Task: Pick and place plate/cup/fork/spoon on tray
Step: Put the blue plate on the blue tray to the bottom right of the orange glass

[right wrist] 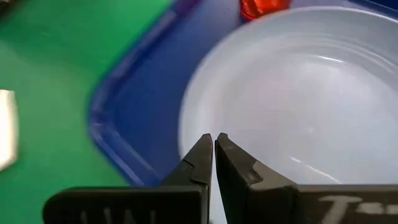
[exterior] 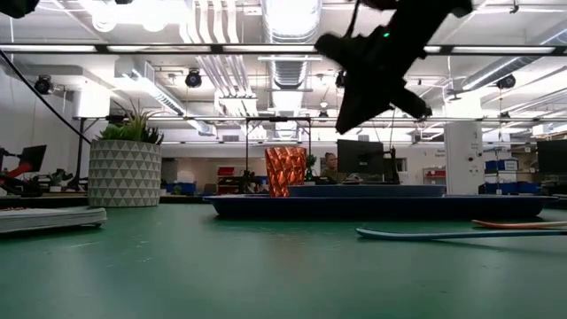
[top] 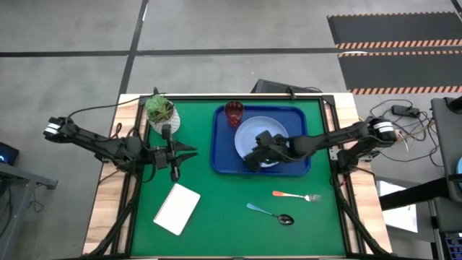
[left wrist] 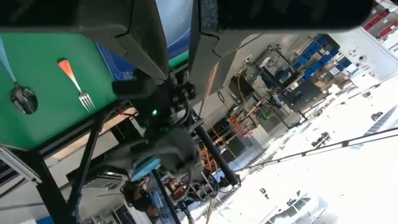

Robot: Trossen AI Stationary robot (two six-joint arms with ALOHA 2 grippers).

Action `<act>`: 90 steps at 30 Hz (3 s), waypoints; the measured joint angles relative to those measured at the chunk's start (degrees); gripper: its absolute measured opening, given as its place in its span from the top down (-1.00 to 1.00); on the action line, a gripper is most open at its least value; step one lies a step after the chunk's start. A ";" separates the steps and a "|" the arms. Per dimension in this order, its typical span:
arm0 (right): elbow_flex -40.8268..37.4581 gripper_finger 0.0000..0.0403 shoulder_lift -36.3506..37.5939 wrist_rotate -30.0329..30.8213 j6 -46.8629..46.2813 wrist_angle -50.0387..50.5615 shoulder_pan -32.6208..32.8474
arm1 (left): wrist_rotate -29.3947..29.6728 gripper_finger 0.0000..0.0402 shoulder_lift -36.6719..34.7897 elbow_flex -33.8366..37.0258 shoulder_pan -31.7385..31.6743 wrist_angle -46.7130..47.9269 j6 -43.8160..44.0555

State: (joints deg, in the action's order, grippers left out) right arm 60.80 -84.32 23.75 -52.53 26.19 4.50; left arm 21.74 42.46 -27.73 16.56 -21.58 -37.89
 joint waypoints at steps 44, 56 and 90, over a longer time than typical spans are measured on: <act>1.81 0.96 -15.44 -1.01 2.33 15.20 -10.81 | 3.51 0.77 0.98 0.02 -0.04 0.10 -0.48; 1.76 0.96 -15.40 0.08 2.10 19.91 -10.78 | 4.20 0.77 1.00 0.02 -0.04 0.13 -0.48; 6.78 0.96 -15.42 1.91 3.73 17.52 -10.52 | 4.33 0.77 1.00 0.07 -0.04 0.21 -0.48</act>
State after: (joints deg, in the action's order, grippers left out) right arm 67.58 -99.74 25.67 -48.81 43.71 -6.02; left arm 26.06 43.46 -27.66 16.51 -21.37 -38.37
